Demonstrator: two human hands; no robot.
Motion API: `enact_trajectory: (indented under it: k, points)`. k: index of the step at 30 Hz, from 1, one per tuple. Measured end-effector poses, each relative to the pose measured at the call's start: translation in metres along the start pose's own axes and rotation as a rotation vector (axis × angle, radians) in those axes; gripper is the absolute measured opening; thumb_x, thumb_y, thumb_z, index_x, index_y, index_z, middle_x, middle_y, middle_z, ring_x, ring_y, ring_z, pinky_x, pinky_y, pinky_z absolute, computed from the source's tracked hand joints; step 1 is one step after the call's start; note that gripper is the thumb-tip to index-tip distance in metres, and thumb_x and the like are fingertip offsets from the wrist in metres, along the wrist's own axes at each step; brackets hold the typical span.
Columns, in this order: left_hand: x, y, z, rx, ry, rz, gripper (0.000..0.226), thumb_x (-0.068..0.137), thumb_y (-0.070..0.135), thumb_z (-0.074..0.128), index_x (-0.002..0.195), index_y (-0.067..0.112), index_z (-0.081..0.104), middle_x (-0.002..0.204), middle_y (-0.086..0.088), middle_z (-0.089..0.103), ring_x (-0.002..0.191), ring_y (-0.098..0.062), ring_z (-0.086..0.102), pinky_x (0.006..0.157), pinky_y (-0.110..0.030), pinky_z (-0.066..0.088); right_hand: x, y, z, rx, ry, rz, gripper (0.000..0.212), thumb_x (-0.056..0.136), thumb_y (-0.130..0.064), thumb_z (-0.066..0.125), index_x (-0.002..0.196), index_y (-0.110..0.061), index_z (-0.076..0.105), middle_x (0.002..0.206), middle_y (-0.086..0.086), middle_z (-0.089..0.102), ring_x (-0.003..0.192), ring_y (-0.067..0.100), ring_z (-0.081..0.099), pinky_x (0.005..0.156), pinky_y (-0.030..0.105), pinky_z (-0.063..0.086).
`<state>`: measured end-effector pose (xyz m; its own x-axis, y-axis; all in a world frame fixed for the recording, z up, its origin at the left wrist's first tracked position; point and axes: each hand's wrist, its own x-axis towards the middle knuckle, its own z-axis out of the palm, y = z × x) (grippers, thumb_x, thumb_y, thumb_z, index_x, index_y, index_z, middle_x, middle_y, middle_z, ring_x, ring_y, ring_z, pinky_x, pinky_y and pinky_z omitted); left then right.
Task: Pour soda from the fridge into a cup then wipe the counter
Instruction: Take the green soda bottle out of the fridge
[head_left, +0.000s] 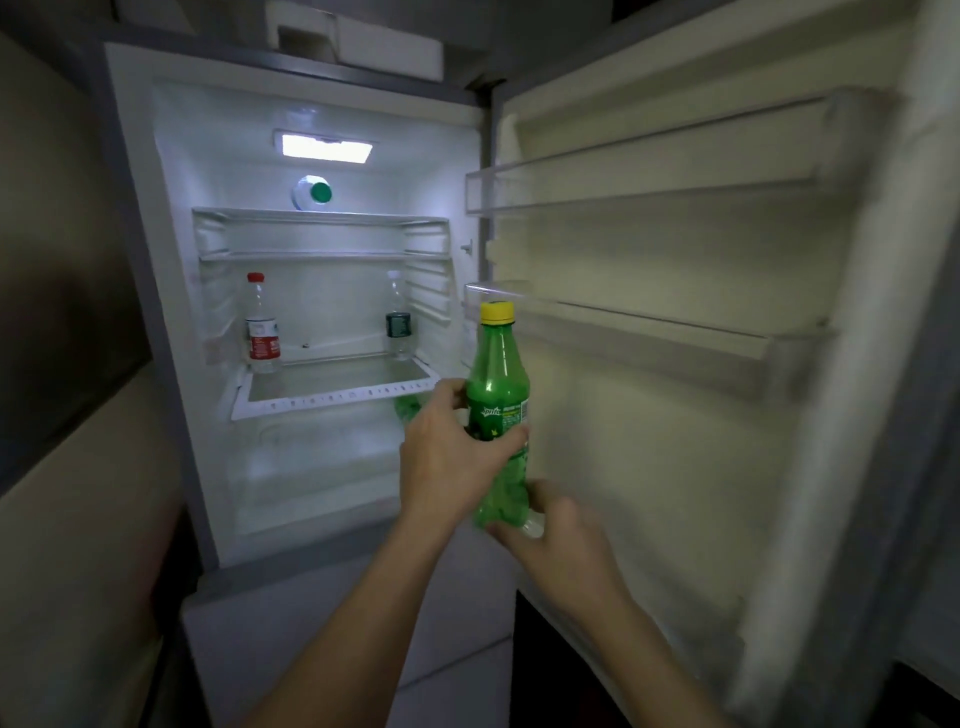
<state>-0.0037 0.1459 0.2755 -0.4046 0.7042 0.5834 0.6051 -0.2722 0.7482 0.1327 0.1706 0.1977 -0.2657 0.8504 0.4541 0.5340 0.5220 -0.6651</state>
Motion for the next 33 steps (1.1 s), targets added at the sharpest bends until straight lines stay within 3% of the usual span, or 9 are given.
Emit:
enact_trajectory:
  k: [8,15,19,24,28,33]
  points:
    - [-0.105,0.068,0.035,-0.062,-0.063,0.017,0.060,0.061,0.046,0.088,0.110,0.033,0.056,0.095,0.022,0.061,0.078,-0.006,0.067,0.074,-0.036,0.057,-0.109,0.029,-0.079,-0.052,0.065,0.068,0.047,0.075,-0.058,0.065,0.111,-0.027,0.063,0.106,-0.007,0.065,0.099,0.009,0.059,0.083,0.035,0.052]
    - [-0.173,0.119,0.066,-0.189,-0.204,0.071,0.063,0.055,0.057,0.081,0.109,0.035,0.056,0.102,0.019,0.067,0.081,-0.005,0.069,0.074,-0.041,0.059,-0.188,0.047,-0.138,-0.127,0.178,0.122,0.040,0.077,-0.055,0.069,0.107,-0.029,0.063,0.098,-0.011,0.064,0.091,0.001,0.058,0.075,0.024,0.050]
    - [-0.204,0.143,0.086,-0.227,-0.284,0.105,0.062,0.055,0.058,0.081,0.108,0.039,0.055,0.103,0.020,0.067,0.083,-0.004,0.069,0.076,-0.039,0.058,-0.229,0.054,-0.167,-0.180,0.249,0.194,0.044,0.077,-0.058,0.068,0.111,-0.030,0.063,0.101,-0.014,0.062,0.095,0.000,0.057,0.080,0.024,0.050]
    - [-0.237,0.172,0.120,-0.308,-0.457,0.175,0.061,0.062,0.055,0.084,0.113,0.036,0.056,0.105,0.018,0.067,0.096,-0.006,0.066,0.084,-0.038,0.057,-0.273,0.067,-0.200,-0.241,0.394,0.326,0.044,0.078,-0.055,0.072,0.112,-0.029,0.063,0.106,-0.015,0.062,0.095,0.001,0.058,0.081,0.023,0.051]
    - [-0.261,0.199,0.155,-0.409,-0.625,0.243,0.060,0.067,0.049,0.085,0.117,0.032,0.057,0.111,0.019,0.065,0.102,-0.005,0.062,0.086,-0.028,0.051,-0.306,0.077,-0.227,-0.313,0.520,0.460,0.042,0.078,-0.053,0.074,0.111,-0.029,0.062,0.101,-0.011,0.063,0.091,0.003,0.060,0.076,0.027,0.053]
    - [-0.299,0.244,0.197,-0.551,-0.812,0.322,0.059,0.065,0.050,0.085,0.114,0.033,0.057,0.108,0.019,0.066,0.101,-0.006,0.062,0.086,-0.032,0.053,-0.350,0.086,-0.271,-0.447,0.696,0.655,0.048,0.076,-0.053,0.073,0.115,-0.027,0.062,0.104,-0.009,0.064,0.095,0.006,0.061,0.080,0.029,0.052]
